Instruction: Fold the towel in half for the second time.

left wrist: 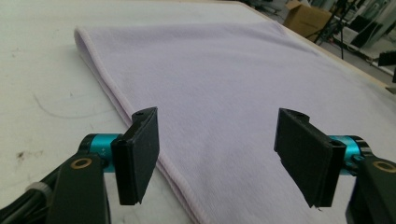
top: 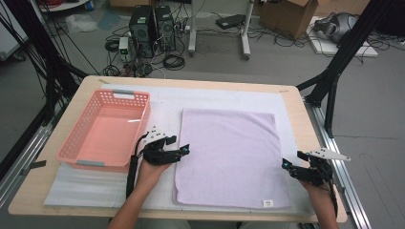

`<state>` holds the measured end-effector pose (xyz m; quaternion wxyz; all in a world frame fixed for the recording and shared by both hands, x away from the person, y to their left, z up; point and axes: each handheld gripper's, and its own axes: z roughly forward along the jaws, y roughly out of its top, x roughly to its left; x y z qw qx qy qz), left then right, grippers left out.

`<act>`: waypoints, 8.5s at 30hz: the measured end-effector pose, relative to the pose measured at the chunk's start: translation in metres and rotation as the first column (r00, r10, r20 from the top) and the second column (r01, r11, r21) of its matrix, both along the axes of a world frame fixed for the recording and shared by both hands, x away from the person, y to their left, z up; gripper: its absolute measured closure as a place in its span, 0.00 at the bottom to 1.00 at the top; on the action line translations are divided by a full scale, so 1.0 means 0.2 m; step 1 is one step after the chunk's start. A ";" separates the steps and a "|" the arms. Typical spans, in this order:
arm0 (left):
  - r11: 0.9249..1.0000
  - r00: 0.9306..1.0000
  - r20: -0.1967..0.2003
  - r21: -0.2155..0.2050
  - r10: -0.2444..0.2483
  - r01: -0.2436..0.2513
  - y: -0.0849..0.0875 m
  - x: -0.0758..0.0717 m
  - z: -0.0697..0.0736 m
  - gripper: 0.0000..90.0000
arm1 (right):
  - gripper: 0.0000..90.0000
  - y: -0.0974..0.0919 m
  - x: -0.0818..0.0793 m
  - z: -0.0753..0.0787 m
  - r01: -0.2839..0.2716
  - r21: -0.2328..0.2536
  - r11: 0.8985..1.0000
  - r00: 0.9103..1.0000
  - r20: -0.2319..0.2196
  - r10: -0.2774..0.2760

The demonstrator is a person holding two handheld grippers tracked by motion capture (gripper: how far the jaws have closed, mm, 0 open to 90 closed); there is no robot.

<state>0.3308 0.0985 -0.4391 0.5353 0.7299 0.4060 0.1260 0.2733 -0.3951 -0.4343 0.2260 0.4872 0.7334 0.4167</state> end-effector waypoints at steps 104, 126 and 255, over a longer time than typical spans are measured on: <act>0.998 0.990 -0.127 0.028 0.062 -0.059 0.01 0.16 0.04 0.44 | 0.57 0.04 0.27 0.11 0.041 0.051 0.998 0.990 -0.135 -0.033; 0.997 0.985 -0.158 0.054 0.070 -0.062 0.00 0.21 0.00 0.97 | 0.97 0.14 0.41 0.03 0.016 -0.070 0.997 0.983 -0.179 -0.028; 0.999 0.999 -0.017 -0.033 -0.030 0.029 0.10 -0.41 -0.01 0.47 | 0.71 0.05 -0.28 0.03 0.061 0.015 0.998 0.994 -0.094 -0.059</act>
